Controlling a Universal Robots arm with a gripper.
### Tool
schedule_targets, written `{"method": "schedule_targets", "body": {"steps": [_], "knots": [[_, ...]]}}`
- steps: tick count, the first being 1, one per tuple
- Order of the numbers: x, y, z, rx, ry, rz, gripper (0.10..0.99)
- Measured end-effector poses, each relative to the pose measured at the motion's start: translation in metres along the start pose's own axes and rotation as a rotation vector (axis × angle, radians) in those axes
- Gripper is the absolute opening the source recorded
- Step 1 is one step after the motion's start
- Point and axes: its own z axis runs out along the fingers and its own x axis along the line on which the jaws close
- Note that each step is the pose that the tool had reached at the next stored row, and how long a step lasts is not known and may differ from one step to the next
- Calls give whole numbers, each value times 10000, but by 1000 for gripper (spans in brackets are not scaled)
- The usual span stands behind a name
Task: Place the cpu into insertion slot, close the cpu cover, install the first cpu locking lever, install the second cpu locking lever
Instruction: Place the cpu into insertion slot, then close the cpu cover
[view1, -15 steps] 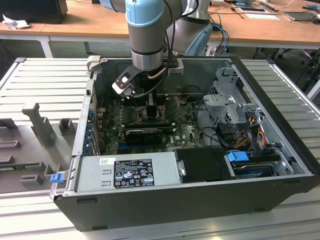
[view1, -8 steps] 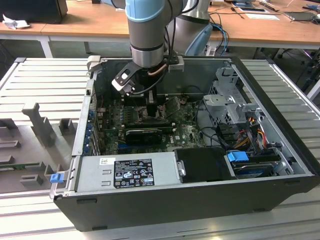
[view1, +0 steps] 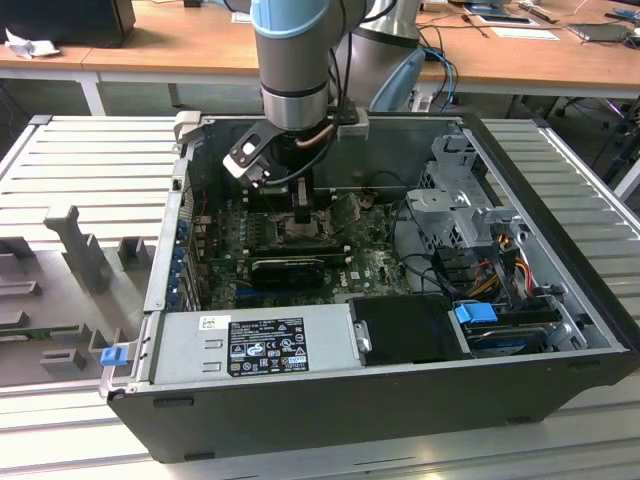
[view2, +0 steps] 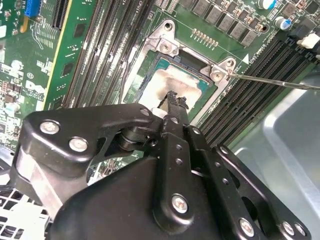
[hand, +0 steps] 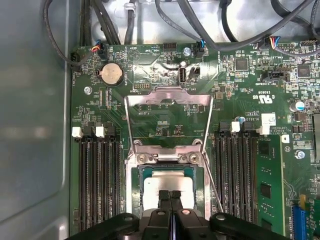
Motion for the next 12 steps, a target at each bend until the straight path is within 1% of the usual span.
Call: {"method": "schedule_targets", "body": {"steps": [6, 8, 9, 10, 12], "knots": [[2, 5, -50, -1, 2, -1, 106], [-4, 10, -55, -2, 2, -3, 106], [-8, 43, -52, 4, 4, 2, 106], [-12, 82, -49, 59, 17, 7, 106], [-16, 110, -47, 79, 30, 6, 106]]}}
